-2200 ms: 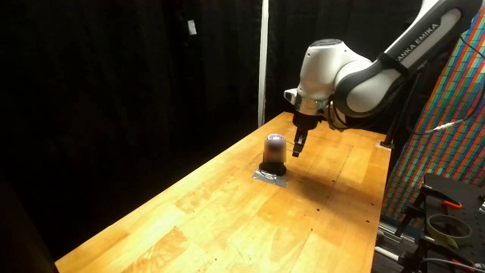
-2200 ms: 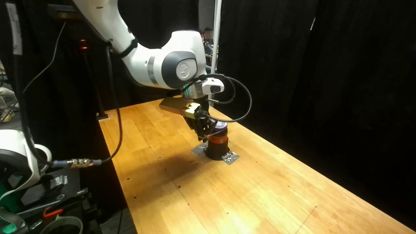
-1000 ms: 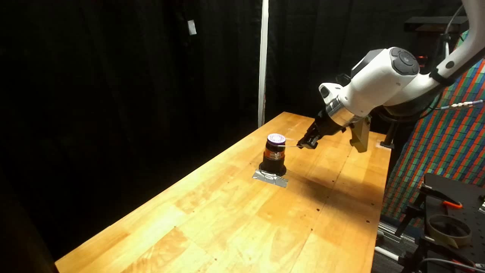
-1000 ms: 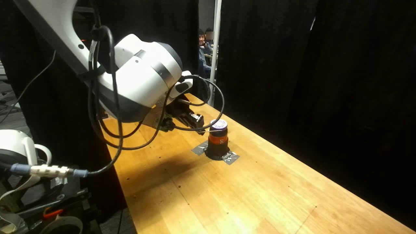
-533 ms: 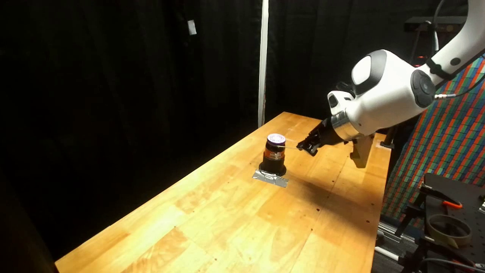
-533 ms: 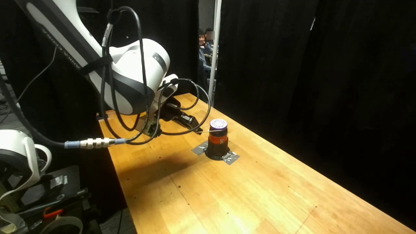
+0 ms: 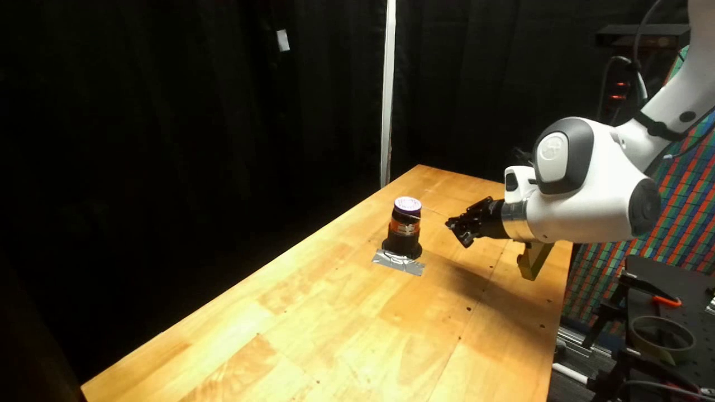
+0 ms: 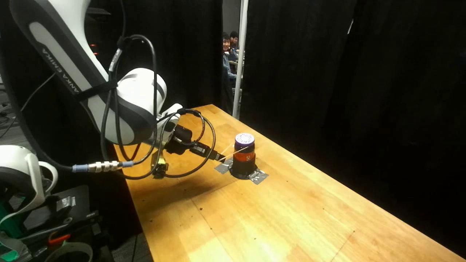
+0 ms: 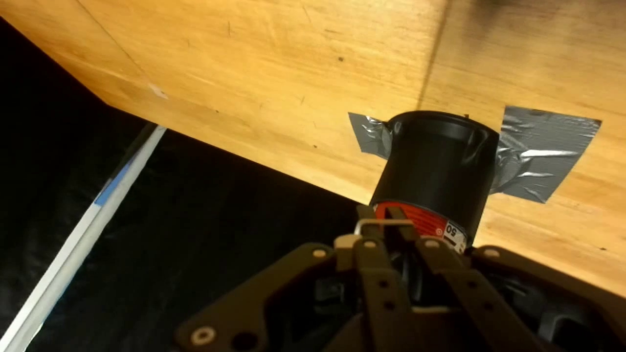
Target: Put the rubber band on the cup
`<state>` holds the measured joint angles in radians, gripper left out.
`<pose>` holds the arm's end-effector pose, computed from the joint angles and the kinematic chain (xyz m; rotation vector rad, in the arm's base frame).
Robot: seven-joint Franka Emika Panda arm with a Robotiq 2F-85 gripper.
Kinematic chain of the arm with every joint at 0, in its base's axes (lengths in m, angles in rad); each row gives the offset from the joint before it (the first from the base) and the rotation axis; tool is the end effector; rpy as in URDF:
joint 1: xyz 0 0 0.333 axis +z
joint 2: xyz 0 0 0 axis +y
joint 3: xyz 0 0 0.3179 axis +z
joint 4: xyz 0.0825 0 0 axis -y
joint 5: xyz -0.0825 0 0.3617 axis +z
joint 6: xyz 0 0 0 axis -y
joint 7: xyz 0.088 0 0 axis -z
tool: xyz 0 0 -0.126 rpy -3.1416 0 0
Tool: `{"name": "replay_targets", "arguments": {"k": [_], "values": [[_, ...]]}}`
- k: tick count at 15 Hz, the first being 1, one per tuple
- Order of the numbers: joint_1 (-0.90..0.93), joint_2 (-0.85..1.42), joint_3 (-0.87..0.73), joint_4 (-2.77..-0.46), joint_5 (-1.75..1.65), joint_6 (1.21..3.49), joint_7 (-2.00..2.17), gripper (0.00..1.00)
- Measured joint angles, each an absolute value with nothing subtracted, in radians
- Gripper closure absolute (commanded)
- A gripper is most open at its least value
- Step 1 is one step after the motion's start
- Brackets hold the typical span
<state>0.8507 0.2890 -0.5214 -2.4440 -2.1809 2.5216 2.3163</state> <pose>0.4365 0.1353 0.1927 2.4206 0.1792 1.2424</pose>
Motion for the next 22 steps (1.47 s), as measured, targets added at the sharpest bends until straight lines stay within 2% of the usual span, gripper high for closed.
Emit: {"name": "replay_targets", "arguments": {"k": [5, 9, 14, 22], "values": [[0.552, 0.29, -0.122, -2.482, -2.2, 2.231, 2.393, 0.87], [0.384, 0.29, 0.08, -2.511, -2.218, 2.058, 2.43, 0.88], [0.299, 0.297, 0.185, -2.539, -2.218, 1.938, 2.466, 0.89], [0.27, 0.313, 0.234, -2.551, -2.229, 1.842, 2.483, 0.89]]}}
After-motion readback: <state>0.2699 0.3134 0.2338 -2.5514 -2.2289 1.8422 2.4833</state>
